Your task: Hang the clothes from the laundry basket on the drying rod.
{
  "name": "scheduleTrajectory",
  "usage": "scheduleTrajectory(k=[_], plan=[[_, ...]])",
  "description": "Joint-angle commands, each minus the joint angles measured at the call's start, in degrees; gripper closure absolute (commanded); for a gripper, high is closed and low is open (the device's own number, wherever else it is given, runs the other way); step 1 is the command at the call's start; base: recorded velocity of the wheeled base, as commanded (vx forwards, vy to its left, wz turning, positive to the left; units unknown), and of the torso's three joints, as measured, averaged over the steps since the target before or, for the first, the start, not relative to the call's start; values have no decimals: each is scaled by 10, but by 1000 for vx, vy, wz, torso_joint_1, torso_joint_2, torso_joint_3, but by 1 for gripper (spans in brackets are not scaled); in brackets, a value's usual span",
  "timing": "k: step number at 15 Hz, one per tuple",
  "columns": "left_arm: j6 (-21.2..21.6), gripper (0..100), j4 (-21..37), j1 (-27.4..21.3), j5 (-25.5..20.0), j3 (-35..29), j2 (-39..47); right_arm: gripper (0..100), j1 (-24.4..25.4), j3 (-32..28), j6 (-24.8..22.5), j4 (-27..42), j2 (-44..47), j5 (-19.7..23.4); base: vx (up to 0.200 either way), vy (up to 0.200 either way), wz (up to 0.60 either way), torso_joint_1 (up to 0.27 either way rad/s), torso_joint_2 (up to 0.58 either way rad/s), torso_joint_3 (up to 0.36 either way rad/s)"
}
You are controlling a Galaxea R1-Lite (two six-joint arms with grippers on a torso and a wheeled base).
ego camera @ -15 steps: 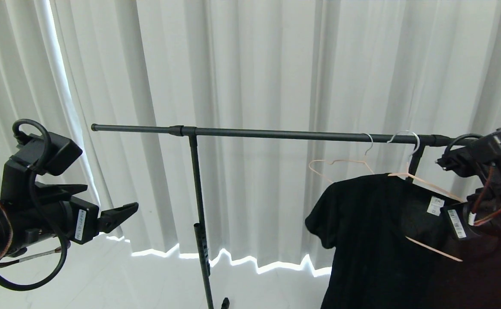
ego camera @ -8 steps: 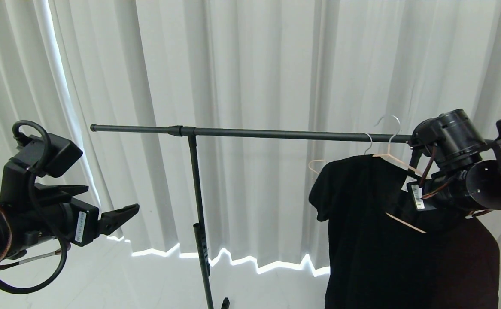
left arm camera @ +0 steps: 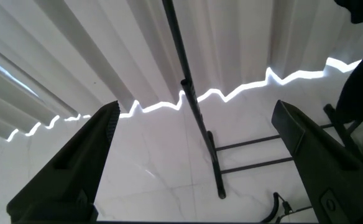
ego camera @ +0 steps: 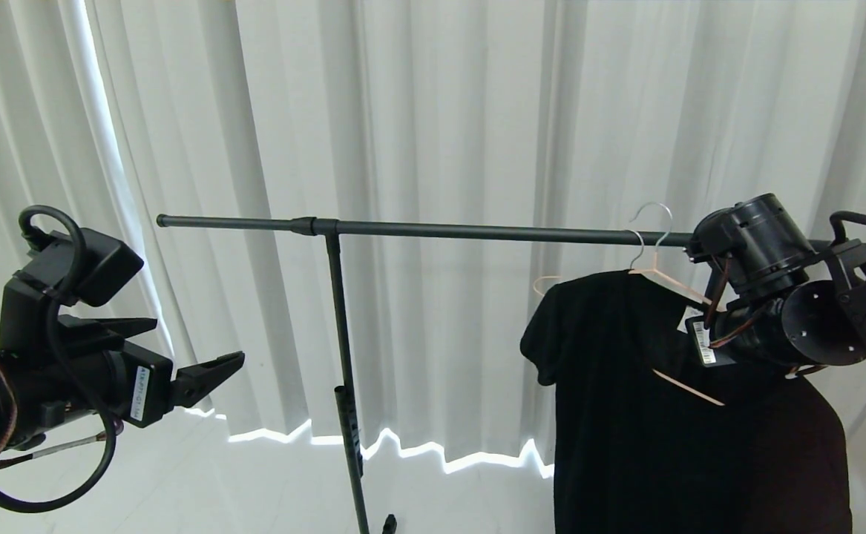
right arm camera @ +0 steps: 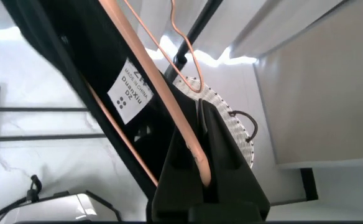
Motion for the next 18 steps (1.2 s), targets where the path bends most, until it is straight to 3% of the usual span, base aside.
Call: scheduleTrajectory(k=[1,9,18], plan=[[-1,0,0,0,0,0,-2,100,4,0,0,0,0,1,200,0,0,7,2,2],[-1,0,0,-7,-1,2,-10,100,18,0,0,-14,8,0,200,0,0,4,2,2],[3,0,-1,-34,-1,29,-55,100,45,-21,-2,-31,65,1,0,0,0,0,0,0]])
